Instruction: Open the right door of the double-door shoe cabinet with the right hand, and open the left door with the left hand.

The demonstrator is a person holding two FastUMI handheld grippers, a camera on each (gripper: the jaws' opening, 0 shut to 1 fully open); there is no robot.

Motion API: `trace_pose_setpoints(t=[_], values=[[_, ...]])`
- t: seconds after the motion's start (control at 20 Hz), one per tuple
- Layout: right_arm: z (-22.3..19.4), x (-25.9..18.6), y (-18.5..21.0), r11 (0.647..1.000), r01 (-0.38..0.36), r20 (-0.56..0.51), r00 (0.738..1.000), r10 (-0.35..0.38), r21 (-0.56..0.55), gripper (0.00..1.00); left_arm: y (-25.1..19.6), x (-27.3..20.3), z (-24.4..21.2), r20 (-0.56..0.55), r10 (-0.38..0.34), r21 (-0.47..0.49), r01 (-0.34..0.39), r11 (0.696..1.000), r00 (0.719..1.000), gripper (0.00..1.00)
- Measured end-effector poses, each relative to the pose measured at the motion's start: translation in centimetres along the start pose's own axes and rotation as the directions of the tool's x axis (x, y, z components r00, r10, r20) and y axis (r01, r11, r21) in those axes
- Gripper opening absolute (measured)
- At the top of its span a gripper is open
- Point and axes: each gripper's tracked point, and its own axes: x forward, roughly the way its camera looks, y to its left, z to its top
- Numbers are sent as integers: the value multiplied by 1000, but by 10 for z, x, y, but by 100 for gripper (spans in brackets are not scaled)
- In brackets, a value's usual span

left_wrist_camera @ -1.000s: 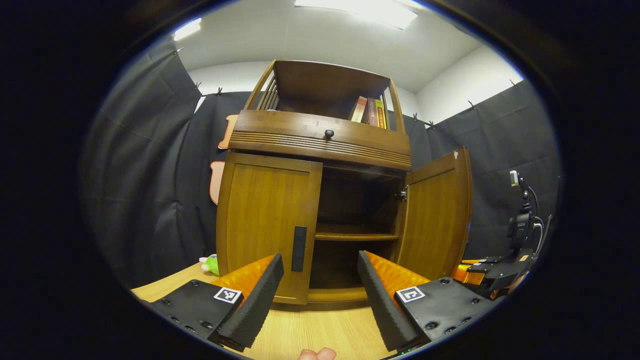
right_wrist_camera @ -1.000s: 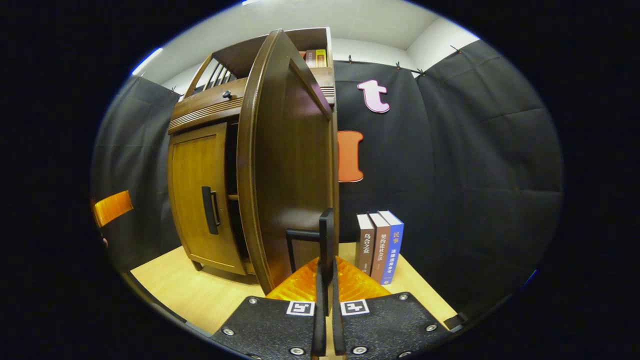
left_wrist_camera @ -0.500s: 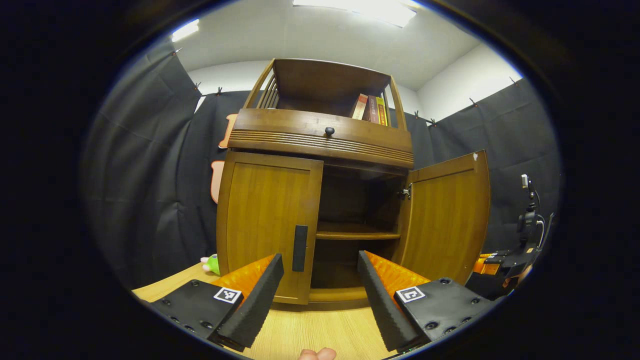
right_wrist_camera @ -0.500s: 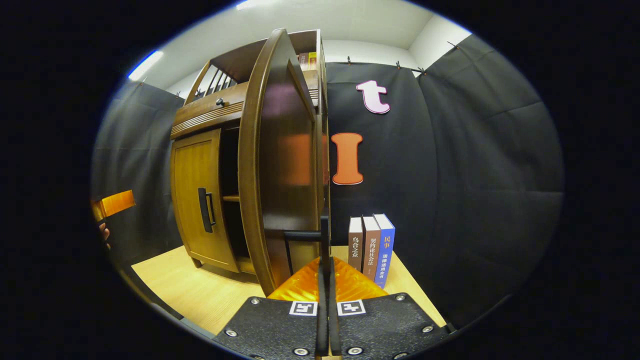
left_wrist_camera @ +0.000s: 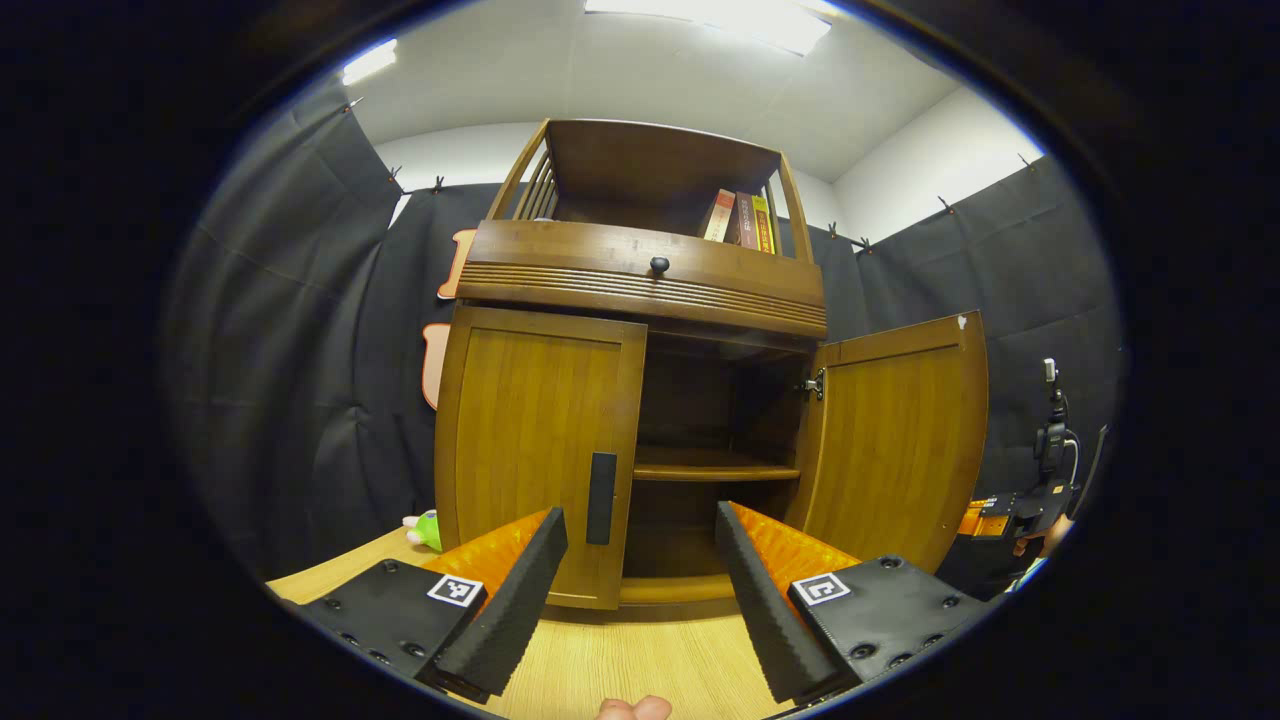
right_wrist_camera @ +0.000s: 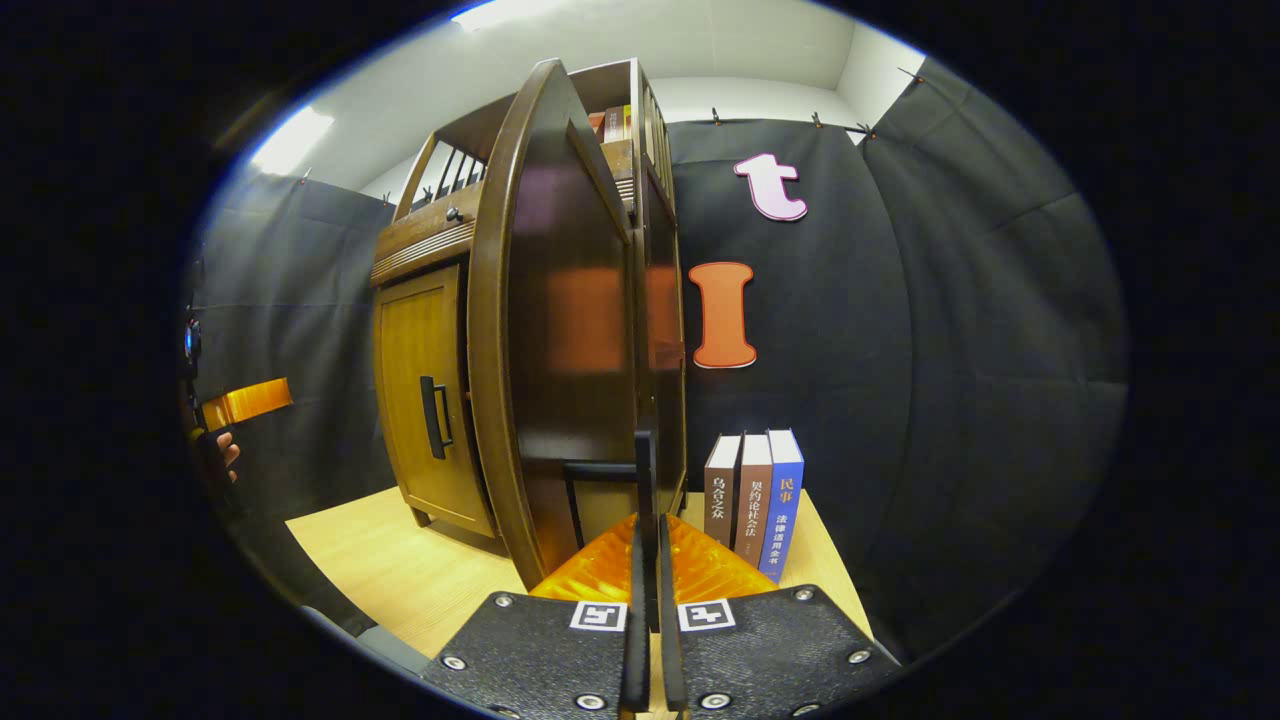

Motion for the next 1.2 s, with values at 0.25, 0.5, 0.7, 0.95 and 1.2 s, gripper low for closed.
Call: trace_pose_setpoints(t=[0.25,0.5,0.7,0.95,1.2], values=[[-8,-22,0,997,75,3,997,-75,-28,16,4,-3,-3,-1,11,5,-11,1000,1000,95],[13,-60,21,981,193,49,980,-192,-20,5,12,7,-9,-16,18,-3,-18,1000,1000,97],[17,-65,80,986,167,28,985,-168,19,4,29,31,-11,-21,48,20,-48,999,999,99],[12,-51,131,990,131,28,991,-133,58,5,46,82,-16,-3,43,80,-43,996,999,94],[2,-41,159,996,84,14,996,-84,21,91,49,138,-41,-32,36,100,-32,994,999,95]])
